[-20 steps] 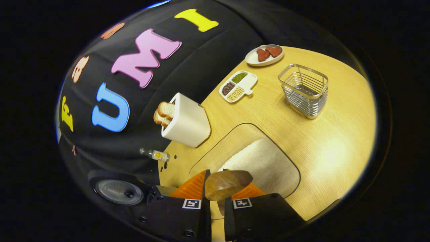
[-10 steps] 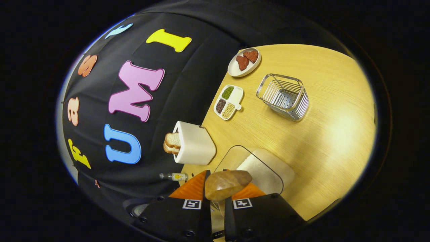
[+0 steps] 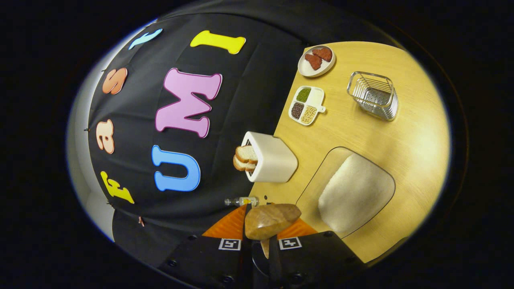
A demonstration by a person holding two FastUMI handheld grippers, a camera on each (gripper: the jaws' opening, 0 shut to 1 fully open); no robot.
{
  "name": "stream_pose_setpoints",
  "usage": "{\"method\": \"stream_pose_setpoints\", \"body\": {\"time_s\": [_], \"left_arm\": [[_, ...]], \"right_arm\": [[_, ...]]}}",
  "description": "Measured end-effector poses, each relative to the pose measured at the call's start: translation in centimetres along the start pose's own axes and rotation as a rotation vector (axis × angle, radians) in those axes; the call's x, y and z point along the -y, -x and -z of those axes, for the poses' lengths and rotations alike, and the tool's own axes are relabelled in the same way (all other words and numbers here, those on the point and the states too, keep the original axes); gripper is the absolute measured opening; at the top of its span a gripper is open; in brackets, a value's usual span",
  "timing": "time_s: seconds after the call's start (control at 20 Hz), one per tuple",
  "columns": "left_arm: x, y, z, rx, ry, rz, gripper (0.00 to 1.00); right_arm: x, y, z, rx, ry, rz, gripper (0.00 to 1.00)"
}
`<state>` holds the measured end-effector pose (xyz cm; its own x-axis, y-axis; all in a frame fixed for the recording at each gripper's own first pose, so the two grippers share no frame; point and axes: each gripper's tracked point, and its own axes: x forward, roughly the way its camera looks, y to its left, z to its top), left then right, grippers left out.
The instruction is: Close the left gripper, press the button to open the rice cooker; take a wooden spoon from the chopstick holder with the right hand, scoop a spoonful of rice and pour it into the rice cooker, then put the wooden spoon back into the chopstick holder.
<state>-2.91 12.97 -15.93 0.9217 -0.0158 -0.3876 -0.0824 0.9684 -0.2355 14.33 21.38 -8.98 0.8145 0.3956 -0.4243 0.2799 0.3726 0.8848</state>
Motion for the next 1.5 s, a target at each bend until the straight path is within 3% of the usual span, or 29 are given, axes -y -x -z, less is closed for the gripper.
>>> {"method": "stream_pose_setpoints", "body": {"time_s": [0.3,0.6,1.0,1.5], "left_arm": [[-2.9,1.2,-0.1,0.018,0.014,-0.057,0.95],[-4.9,2.4,0.2,0.010,0.090,-0.088,0.95],[-5.1,2.2,-1.1,0.016,0.179,-0.064,0.95],[-6.3,1.7,-1.2,0.001,0.174,-0.079,0.95]], "right_arm": [[-4.4,-2.0,6.4,-0.110,0.046,-0.055,0.19],[-7.1,-4.1,12.7,-0.196,0.194,-0.098,0.19],[-8.7,-6.7,18.9,-0.206,0.656,-0.150,0.19],[-5.7,-8.8,23.8,-0.253,1.042,-0.186,0.19]]}}
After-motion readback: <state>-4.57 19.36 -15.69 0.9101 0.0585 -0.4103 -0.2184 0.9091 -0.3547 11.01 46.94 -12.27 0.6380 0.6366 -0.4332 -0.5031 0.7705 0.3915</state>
